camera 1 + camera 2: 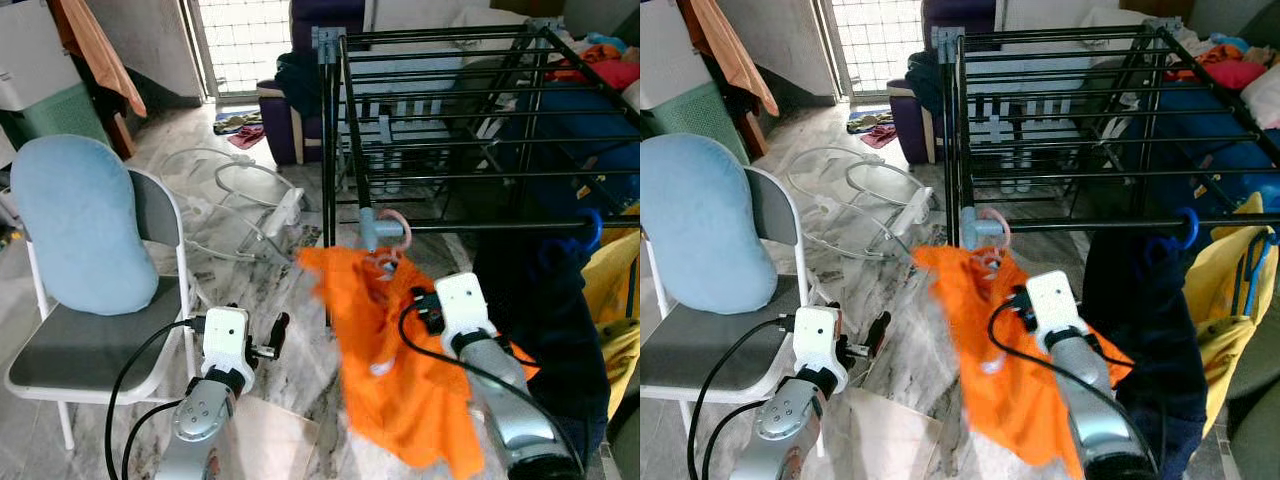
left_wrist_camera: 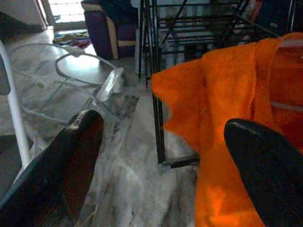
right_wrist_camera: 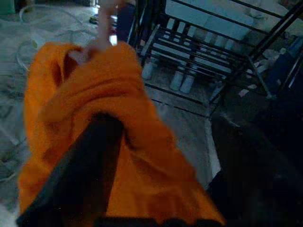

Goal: Hang hanger

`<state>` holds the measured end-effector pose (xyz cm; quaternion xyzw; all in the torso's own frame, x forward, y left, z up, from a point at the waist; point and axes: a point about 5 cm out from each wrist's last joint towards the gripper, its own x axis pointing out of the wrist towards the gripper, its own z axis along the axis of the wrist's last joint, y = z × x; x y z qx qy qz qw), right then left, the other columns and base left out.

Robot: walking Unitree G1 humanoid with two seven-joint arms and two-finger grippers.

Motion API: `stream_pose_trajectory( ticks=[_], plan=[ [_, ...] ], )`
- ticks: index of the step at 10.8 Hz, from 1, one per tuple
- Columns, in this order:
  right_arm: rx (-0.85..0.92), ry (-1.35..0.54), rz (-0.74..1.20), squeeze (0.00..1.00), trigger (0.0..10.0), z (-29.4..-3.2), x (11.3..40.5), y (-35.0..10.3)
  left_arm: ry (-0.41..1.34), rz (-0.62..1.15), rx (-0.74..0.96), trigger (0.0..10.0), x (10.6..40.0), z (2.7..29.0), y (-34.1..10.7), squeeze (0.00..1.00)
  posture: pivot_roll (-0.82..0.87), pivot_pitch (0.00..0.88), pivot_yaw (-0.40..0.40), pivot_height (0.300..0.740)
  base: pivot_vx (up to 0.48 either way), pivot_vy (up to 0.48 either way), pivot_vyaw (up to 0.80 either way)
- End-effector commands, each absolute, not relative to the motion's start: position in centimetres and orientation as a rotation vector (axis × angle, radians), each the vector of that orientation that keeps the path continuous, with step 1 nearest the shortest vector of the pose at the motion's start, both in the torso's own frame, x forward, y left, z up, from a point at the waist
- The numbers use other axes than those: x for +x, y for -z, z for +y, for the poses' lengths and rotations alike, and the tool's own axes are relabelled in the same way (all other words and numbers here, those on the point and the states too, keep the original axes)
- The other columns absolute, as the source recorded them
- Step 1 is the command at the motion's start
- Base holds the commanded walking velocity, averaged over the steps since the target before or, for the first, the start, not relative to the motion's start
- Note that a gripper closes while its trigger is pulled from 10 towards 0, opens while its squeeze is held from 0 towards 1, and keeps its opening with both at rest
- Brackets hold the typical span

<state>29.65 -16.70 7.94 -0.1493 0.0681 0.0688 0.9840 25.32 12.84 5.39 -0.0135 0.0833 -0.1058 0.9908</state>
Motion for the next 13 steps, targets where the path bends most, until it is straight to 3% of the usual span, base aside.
stream_pose_trajectory(
  ticks=[1,7,10,13],
  plan=[
    [-0.287,-0.161,0.096,1.00,10.0,-16.1,29.7,-8.8,0.210,0.181,-0.006,10.0,25.1,13.0,-5.2,0.00,-0.08,0.000,0.054,0.740,0.000,0.000,0.00],
    [-0.196,-0.130,0.158,1.00,10.0,-15.9,29.4,-7.8,0.241,0.208,0.007,10.0,25.0,12.9,-5.0,0.00,-0.08,0.000,0.059,0.740,0.000,0.000,0.00],
    [-0.136,-0.102,0.008,1.00,10.0,-16.1,29.0,-9.9,0.215,0.188,0.008,10.0,24.9,13.3,-5.3,0.00,-0.07,0.000,0.064,0.740,0.000,0.000,0.00],
    [-0.142,-0.147,-0.013,1.00,10.0,-15.1,28.9,-10.4,0.221,0.201,0.003,10.0,24.8,13.0,-5.2,0.00,-0.08,0.000,0.065,0.740,0.000,0.000,0.00]
  ],
)
